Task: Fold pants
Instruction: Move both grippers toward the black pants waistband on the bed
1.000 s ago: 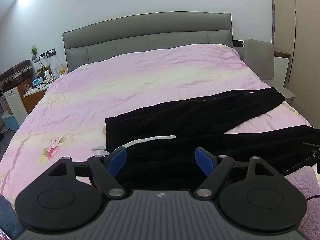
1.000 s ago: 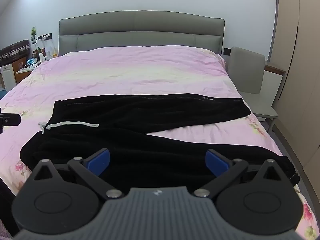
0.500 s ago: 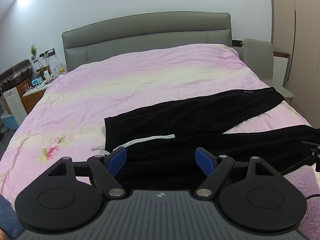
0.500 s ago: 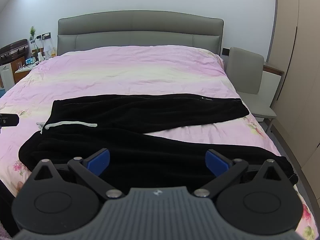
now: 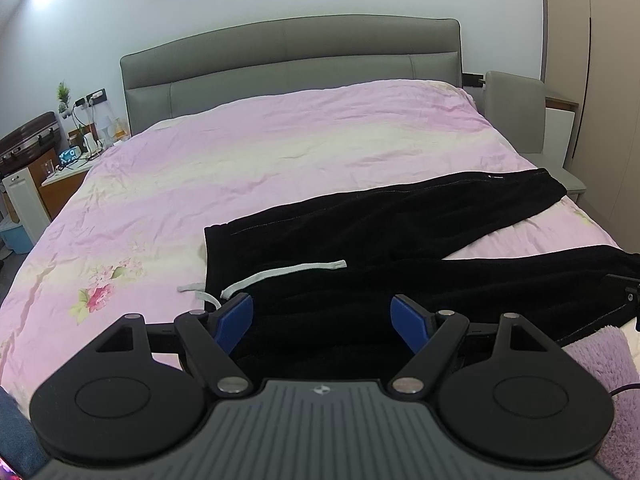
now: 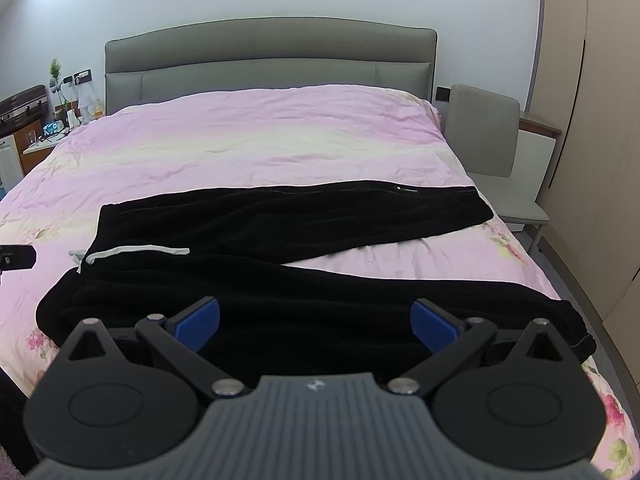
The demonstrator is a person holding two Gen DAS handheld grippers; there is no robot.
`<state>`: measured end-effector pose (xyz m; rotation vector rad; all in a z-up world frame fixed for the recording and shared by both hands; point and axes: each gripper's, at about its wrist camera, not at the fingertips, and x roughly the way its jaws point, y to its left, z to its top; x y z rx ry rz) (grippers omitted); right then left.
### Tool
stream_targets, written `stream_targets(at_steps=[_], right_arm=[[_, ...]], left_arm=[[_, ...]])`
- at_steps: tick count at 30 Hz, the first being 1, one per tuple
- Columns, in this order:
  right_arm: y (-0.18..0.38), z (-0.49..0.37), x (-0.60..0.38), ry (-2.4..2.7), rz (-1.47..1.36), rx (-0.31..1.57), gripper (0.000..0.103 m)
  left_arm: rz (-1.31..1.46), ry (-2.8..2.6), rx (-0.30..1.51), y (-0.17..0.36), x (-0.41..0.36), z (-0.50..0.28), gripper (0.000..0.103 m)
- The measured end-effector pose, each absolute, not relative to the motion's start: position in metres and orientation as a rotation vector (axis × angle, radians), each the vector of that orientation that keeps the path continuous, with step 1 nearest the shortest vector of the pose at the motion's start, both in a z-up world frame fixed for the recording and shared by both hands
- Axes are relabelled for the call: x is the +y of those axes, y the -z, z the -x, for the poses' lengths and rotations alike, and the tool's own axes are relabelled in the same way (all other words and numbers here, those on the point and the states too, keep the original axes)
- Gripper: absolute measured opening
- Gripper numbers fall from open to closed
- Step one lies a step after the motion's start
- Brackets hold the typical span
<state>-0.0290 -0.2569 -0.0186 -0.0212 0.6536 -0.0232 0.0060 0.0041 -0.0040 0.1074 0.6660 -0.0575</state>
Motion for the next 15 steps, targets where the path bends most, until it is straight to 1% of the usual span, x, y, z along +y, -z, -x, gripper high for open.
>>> stream_targets(at_steps=[15], right_arm=[[0.0156,0.0331,-0.2615,0.054,0.009,0.660,0.098]], left_arm=[[-0.114,0.074,0.684,0.0029,-0.0020,-0.0104,0.092]])
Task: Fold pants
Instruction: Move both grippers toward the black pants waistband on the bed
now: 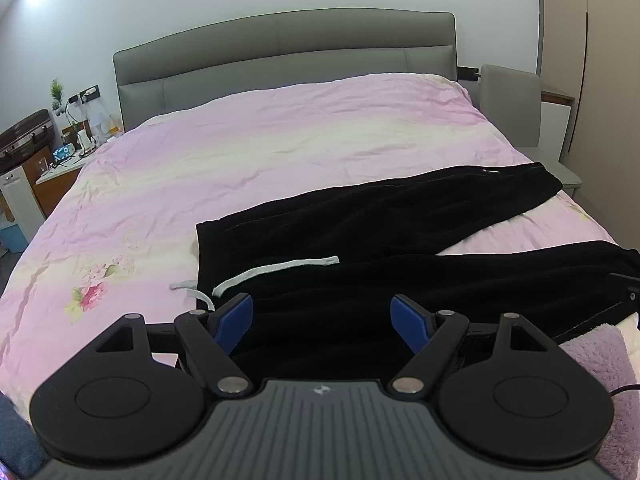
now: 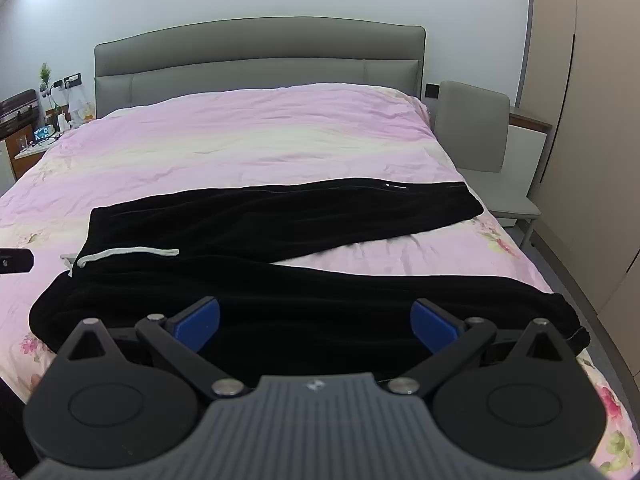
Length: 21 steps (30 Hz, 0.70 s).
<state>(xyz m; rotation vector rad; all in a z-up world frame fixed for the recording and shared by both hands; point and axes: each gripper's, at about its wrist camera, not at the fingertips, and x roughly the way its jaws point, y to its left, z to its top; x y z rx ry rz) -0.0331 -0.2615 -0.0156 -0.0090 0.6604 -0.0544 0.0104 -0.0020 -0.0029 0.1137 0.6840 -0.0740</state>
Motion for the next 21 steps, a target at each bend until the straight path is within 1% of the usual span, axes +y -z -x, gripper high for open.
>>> stream_targets(at_steps=[21], right_arm=[[0.025,0.027,-0.281,0.107,-0.015,0.704,0.098]], left_arm=[[-0.119,0.106,0.698,0.003,-0.010,-0.013,0.092]])
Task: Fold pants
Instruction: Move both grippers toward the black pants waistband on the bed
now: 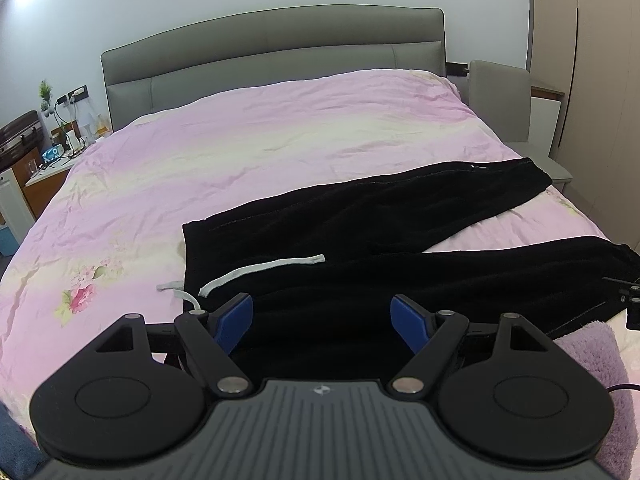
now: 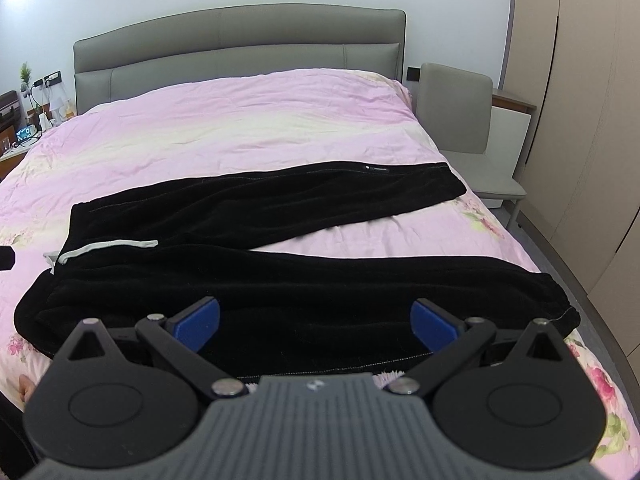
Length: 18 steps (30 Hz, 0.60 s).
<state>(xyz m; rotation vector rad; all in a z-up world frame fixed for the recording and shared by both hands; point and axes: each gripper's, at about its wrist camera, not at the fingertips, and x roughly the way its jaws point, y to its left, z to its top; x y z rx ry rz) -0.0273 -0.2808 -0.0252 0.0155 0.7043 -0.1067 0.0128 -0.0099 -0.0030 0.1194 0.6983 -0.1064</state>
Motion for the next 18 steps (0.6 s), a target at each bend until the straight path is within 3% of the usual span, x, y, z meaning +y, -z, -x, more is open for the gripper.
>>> stream_targets(at_steps=[18], right_arm=[[0.0302,0.0229,-0.2840,0.112,-0.029,0.715,0.098]], left_arm=[[-0.124,0.113,0.706,0.0038,-0.0123,-0.0126,0.092]])
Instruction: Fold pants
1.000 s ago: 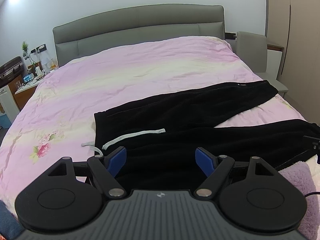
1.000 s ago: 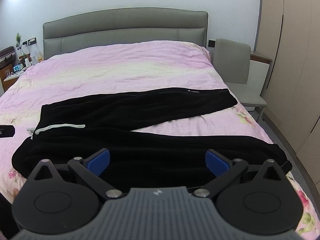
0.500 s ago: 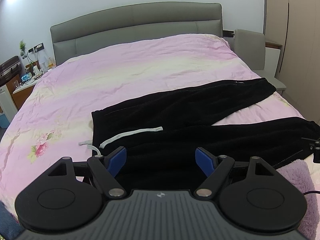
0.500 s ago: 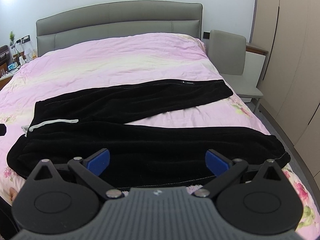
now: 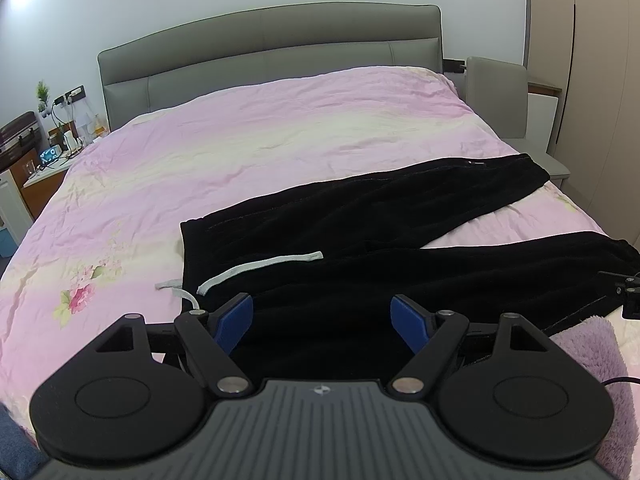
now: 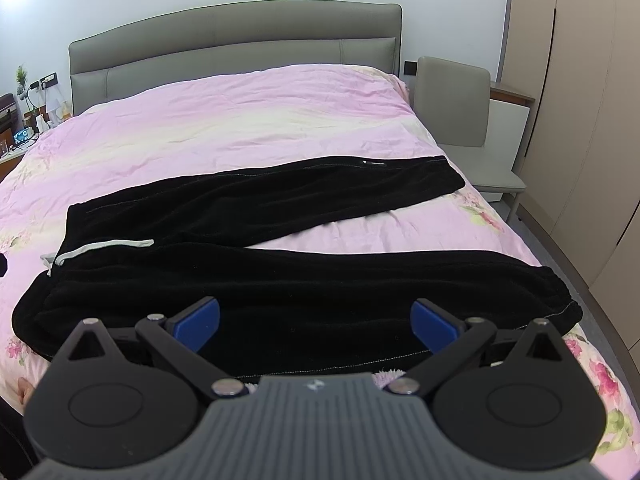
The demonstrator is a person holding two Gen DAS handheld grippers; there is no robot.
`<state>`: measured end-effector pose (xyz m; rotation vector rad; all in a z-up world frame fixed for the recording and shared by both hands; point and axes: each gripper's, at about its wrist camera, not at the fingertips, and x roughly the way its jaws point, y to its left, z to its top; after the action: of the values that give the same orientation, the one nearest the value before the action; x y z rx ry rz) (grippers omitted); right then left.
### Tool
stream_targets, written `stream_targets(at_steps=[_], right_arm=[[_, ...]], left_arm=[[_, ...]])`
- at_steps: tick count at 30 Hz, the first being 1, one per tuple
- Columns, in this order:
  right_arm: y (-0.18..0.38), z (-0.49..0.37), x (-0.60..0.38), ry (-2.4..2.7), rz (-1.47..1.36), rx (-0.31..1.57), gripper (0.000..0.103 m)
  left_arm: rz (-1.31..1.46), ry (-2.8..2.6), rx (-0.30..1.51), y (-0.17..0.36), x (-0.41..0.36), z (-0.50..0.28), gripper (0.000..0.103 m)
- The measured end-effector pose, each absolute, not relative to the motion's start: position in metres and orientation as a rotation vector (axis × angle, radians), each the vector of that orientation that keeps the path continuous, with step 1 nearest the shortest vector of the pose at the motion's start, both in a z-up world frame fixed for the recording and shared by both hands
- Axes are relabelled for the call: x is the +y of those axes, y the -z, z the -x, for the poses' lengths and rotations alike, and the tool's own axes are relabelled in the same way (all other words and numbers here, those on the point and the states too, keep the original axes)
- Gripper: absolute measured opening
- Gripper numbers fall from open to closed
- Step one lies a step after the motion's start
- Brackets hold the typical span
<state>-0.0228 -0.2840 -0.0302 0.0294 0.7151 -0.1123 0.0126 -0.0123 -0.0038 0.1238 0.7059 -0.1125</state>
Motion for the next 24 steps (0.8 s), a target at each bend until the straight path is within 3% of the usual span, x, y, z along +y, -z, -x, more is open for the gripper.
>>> stream_targets(at_steps=[9,12,16,17,19,22,24], right_arm=[[0.038,0.021,-0.301,0.050,-0.023,0.663,0.098],[0.048,0.017,-0.324,0.011,-0.017,0.627,0.098],[0.070,-0.004,-0.362,0.025,0.056,0.686,0.097],[0.077,-0.010,-0.372,0.034,0.083,0.711,0.096],[0.093,-0.026,-0.396,0.038,0.111,0.773,0.081],[0.116,-0.046,-0.428,0.001,0.119,0.879,0.068],[0.132,-0.056,-0.441,-0.027,0.190,0.952,0.067]], left_arm=[[-0.174,0.098,0.735,0.021,-0.015,-0.019,0.091],[-0.253,0.123,0.743,0.034,-0.018,-0.024,0.086],[-0.344,0.208,0.773,0.058,-0.017,-0.036,0.085],[-0.389,0.240,0.790,0.068,-0.018,-0.040,0.085],[-0.479,0.292,0.826,0.085,-0.022,-0.047,0.085],[-0.600,0.363,0.879,0.116,-0.030,-0.053,0.085],[-0.665,0.409,0.915,0.135,-0.034,-0.057,0.085]])
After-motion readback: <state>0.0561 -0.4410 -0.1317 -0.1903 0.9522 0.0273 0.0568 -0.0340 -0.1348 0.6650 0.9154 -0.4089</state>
